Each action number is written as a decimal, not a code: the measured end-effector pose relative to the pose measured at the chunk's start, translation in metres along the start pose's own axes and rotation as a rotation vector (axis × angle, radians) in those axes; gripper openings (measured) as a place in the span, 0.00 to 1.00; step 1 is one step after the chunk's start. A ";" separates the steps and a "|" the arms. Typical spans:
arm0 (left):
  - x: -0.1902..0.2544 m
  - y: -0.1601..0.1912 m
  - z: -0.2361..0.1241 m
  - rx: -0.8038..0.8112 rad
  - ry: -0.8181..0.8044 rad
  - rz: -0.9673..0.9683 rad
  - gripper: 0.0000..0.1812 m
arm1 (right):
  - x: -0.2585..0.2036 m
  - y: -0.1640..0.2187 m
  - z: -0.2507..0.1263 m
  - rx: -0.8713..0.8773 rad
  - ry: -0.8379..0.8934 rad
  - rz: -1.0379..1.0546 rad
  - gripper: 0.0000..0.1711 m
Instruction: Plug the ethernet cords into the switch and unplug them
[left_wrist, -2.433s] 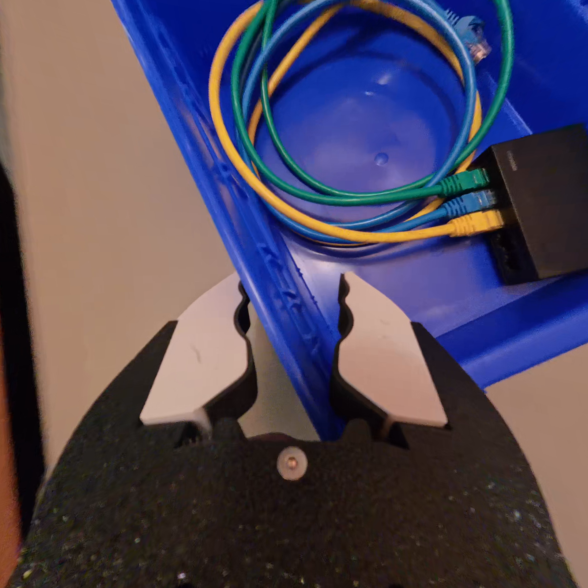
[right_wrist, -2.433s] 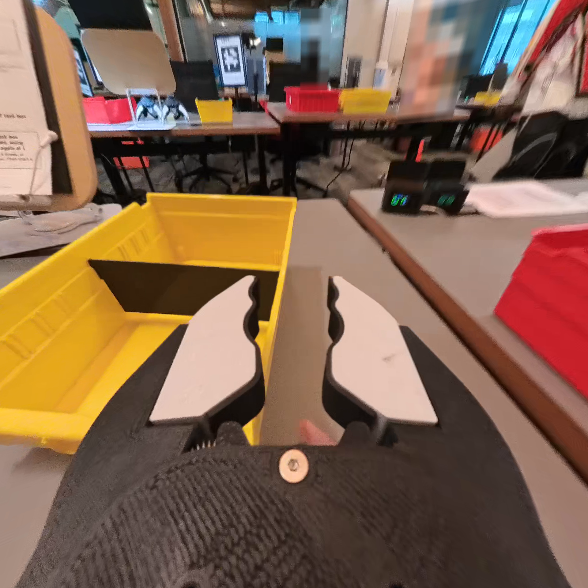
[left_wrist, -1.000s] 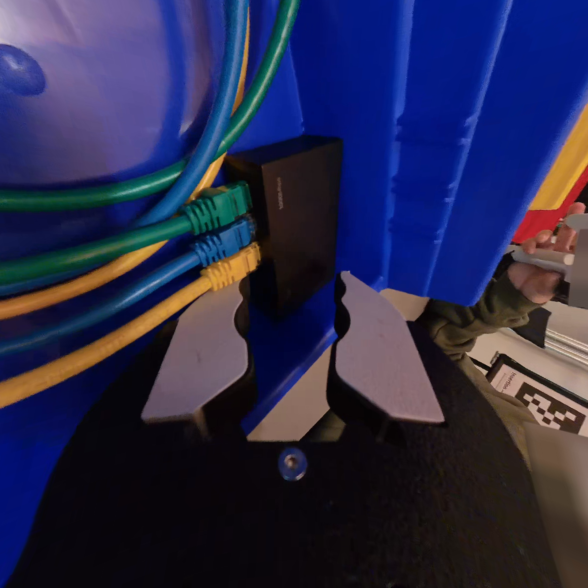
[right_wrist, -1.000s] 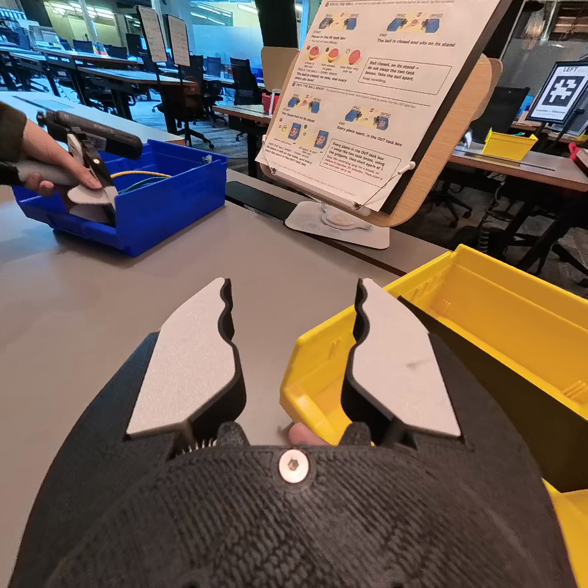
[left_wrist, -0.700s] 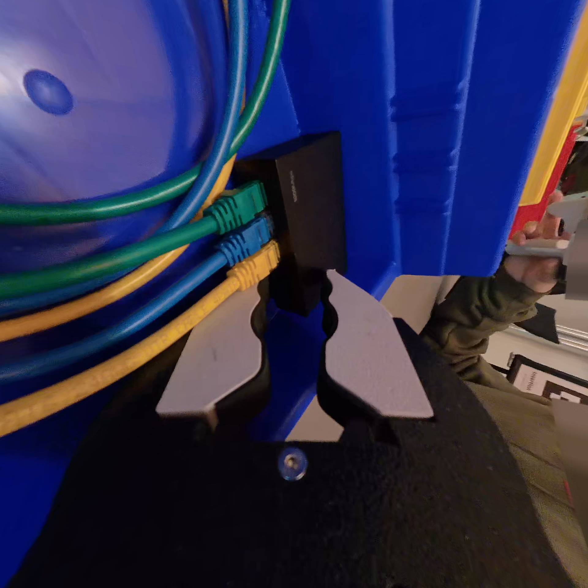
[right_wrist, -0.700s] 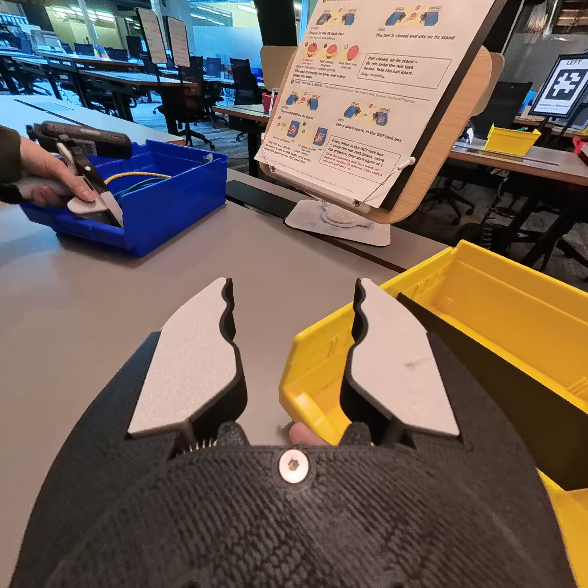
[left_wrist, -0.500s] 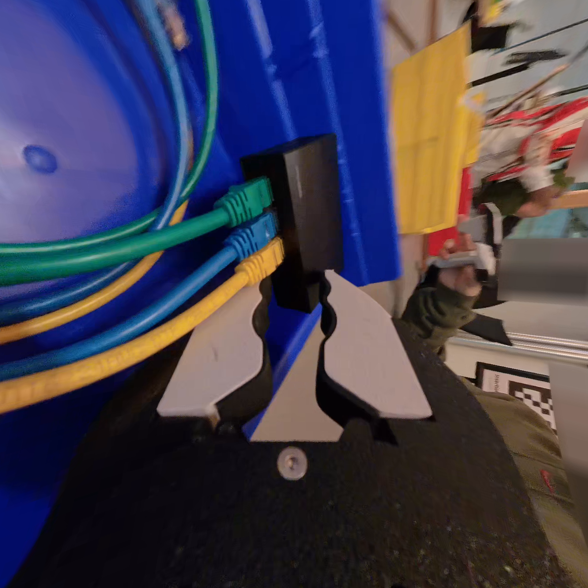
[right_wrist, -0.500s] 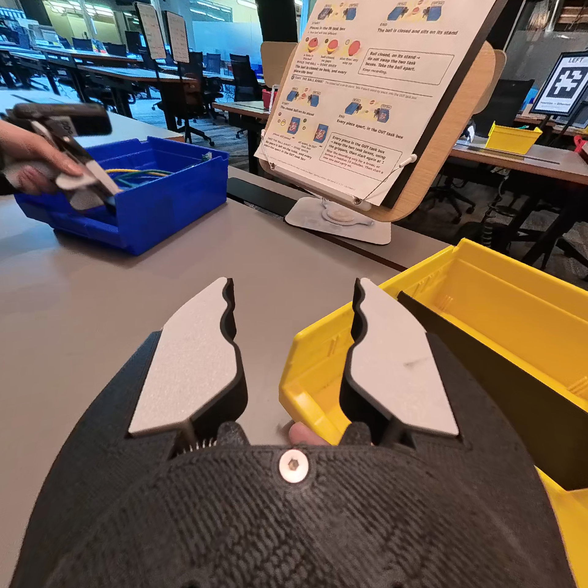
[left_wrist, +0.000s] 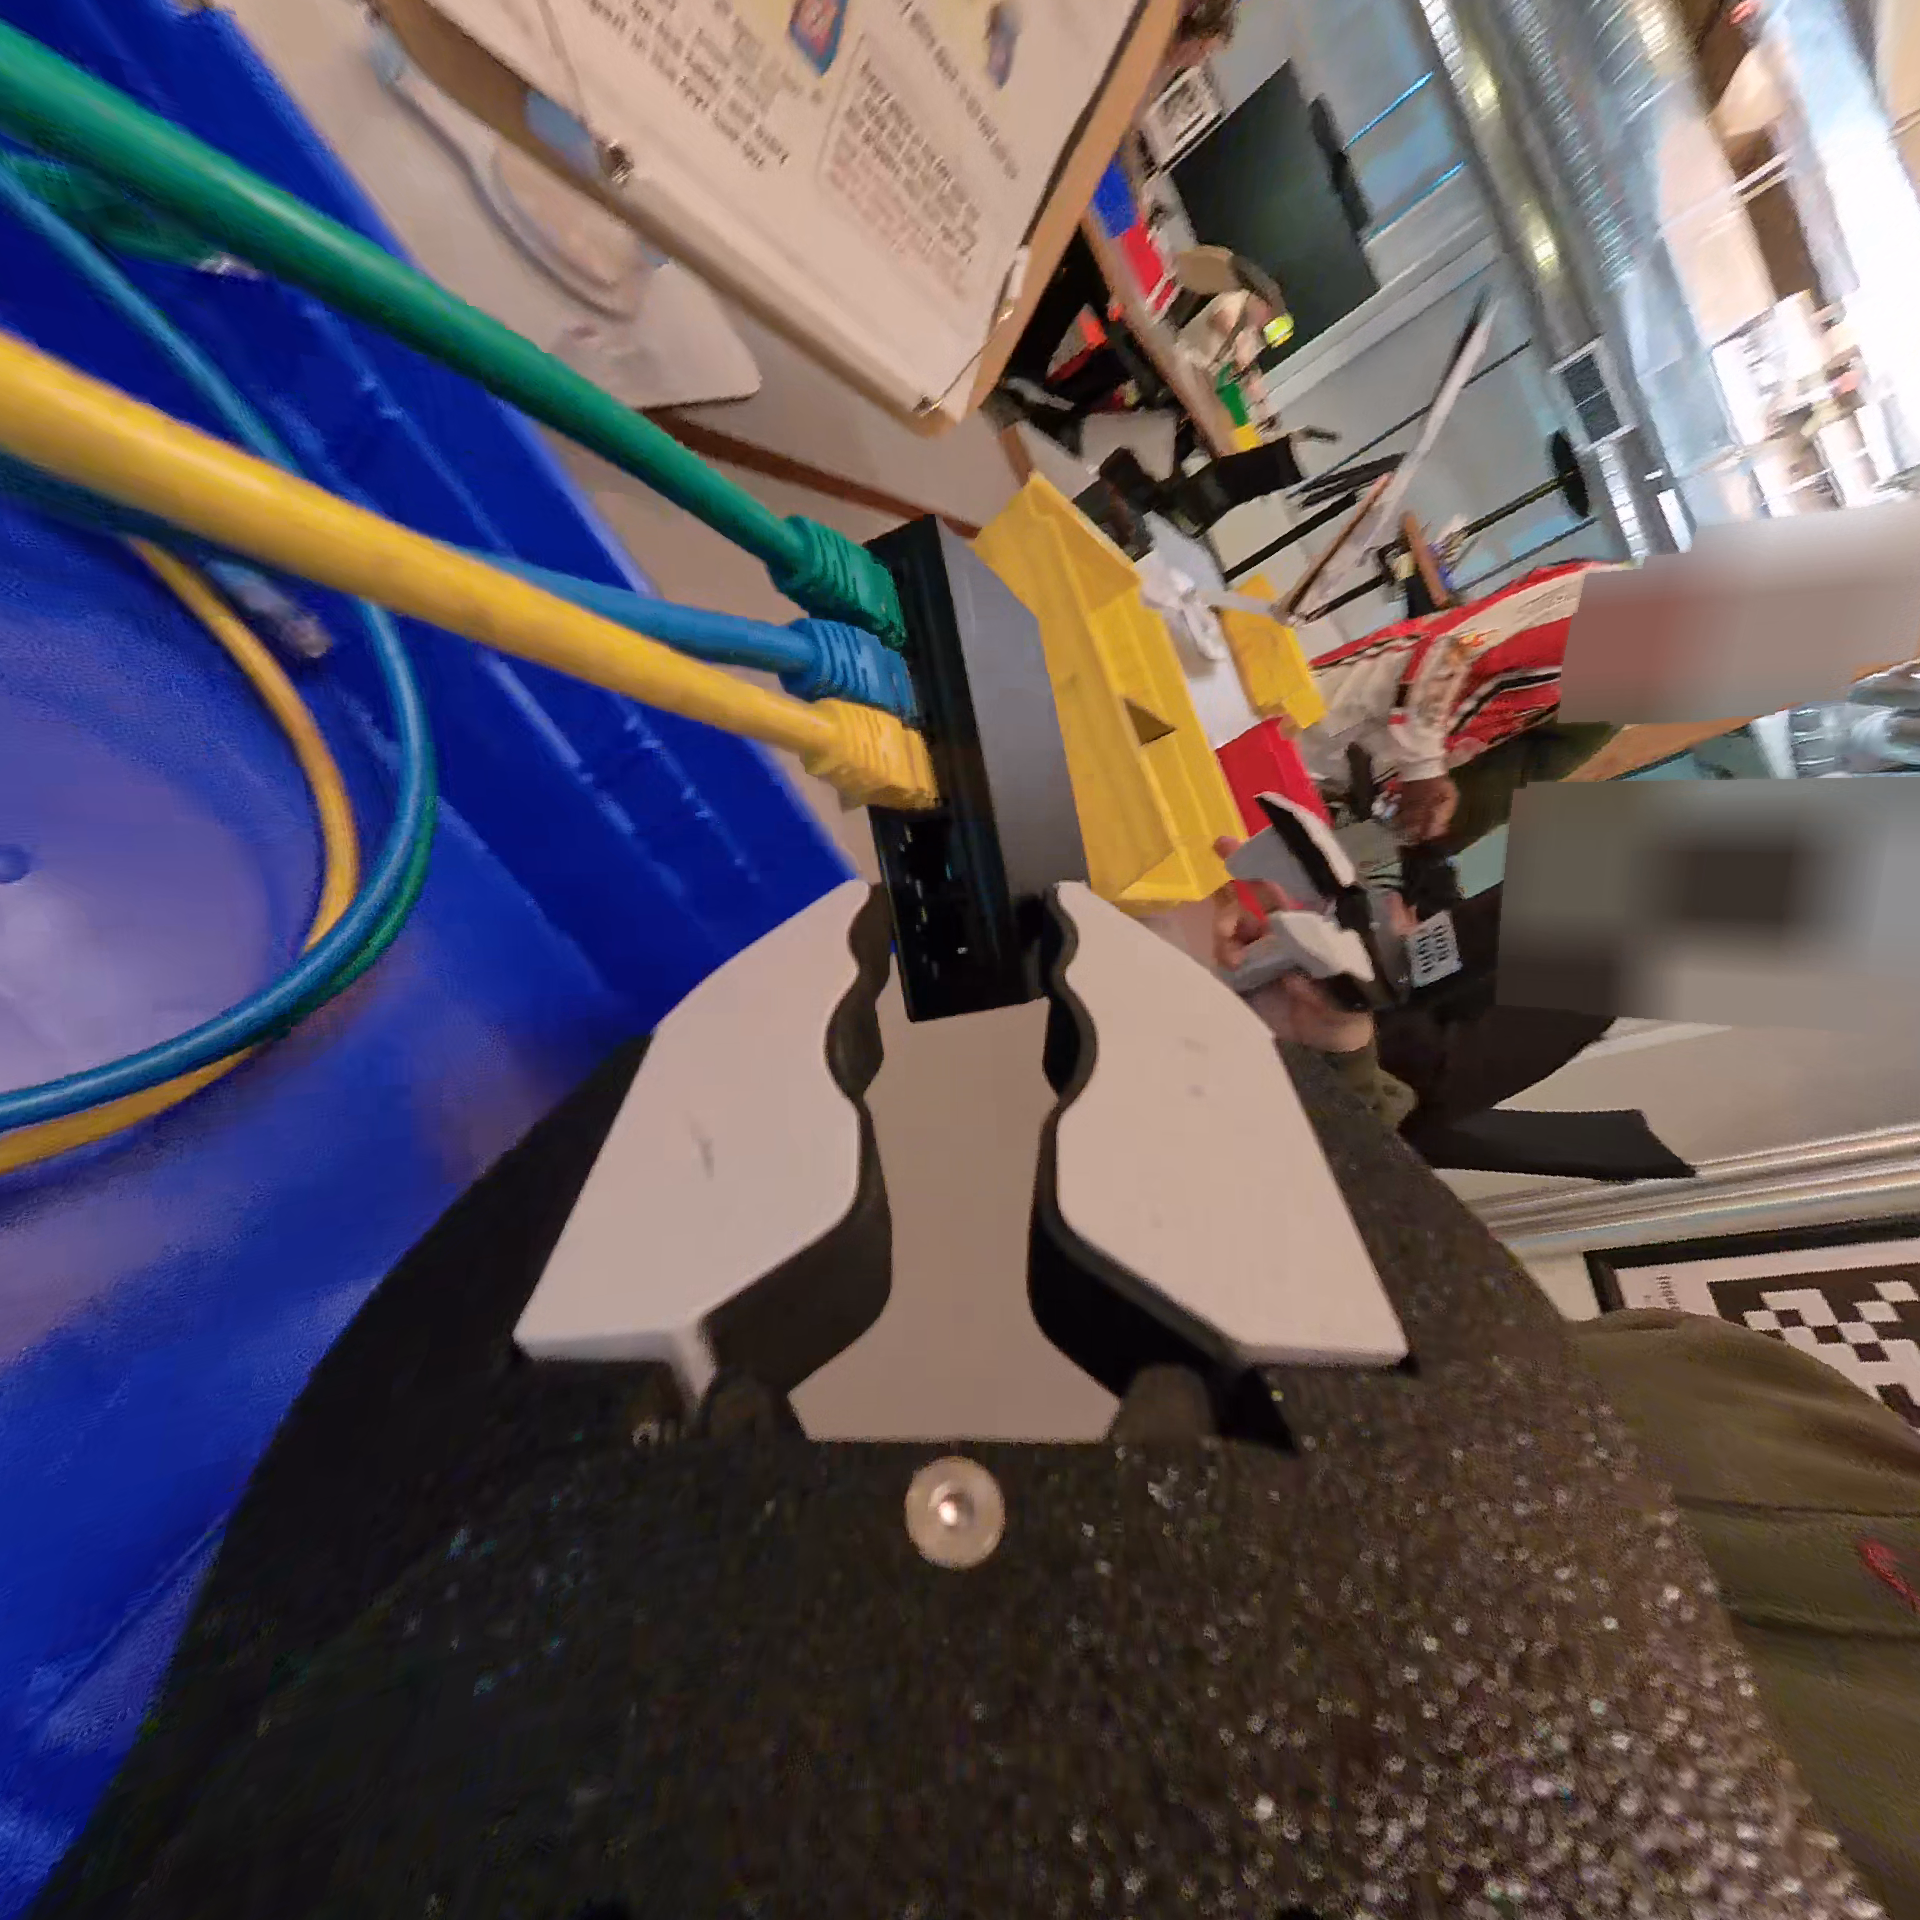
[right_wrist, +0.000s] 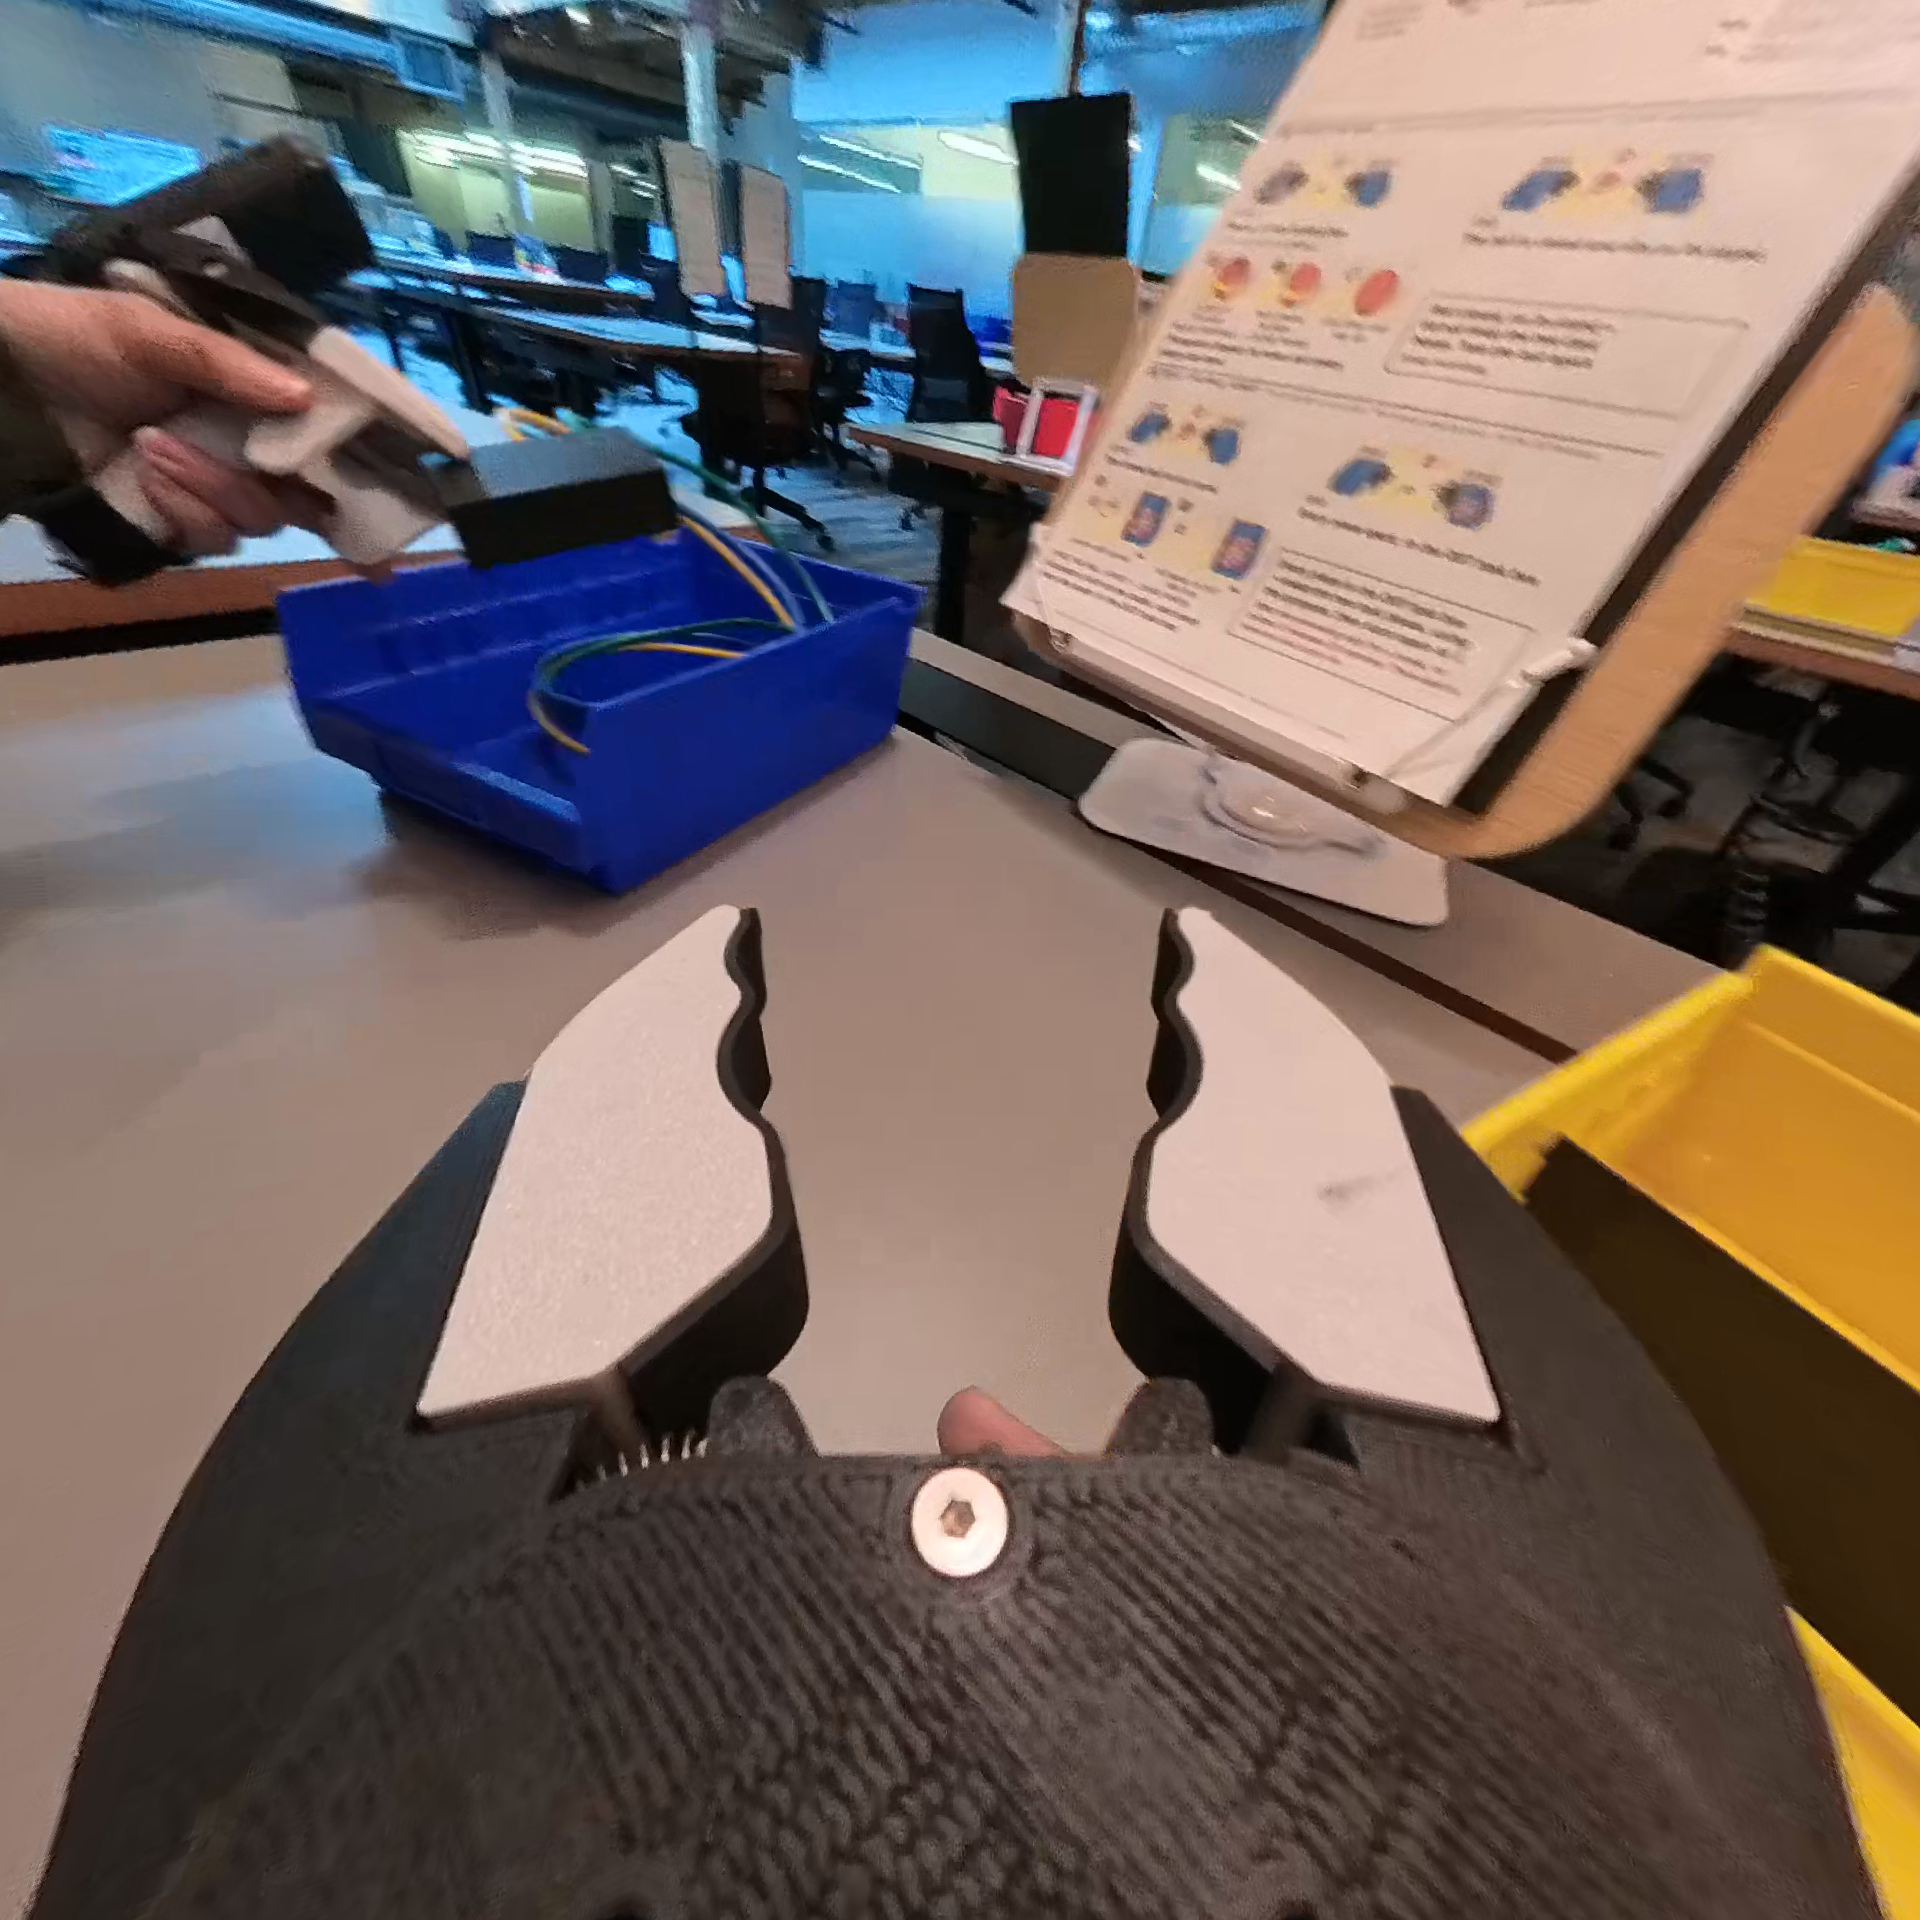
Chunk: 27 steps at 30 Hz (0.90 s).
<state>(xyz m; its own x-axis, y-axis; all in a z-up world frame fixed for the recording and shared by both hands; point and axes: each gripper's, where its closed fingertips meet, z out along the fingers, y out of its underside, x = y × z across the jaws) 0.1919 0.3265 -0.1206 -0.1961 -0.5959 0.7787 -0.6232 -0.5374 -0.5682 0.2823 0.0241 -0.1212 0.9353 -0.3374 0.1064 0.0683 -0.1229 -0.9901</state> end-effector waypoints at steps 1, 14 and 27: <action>0.008 -0.001 -0.002 0.020 0.028 0.003 0.15 | -0.013 -0.002 0.005 0.008 -0.037 -0.009 0.43; 0.168 0.018 0.000 0.083 0.254 0.241 0.15 | -0.126 -0.077 0.017 0.263 -0.114 -0.225 0.73; 0.246 0.156 0.076 -0.240 0.330 0.408 0.15 | -0.152 -0.110 -0.031 0.408 -0.273 -0.470 0.71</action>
<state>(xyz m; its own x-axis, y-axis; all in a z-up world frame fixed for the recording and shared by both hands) 0.1040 0.0509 -0.0376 -0.6586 -0.4883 0.5726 -0.5940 -0.1298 -0.7939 0.1223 0.0599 -0.0259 0.8246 -0.0803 0.5599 0.5645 0.1813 -0.8053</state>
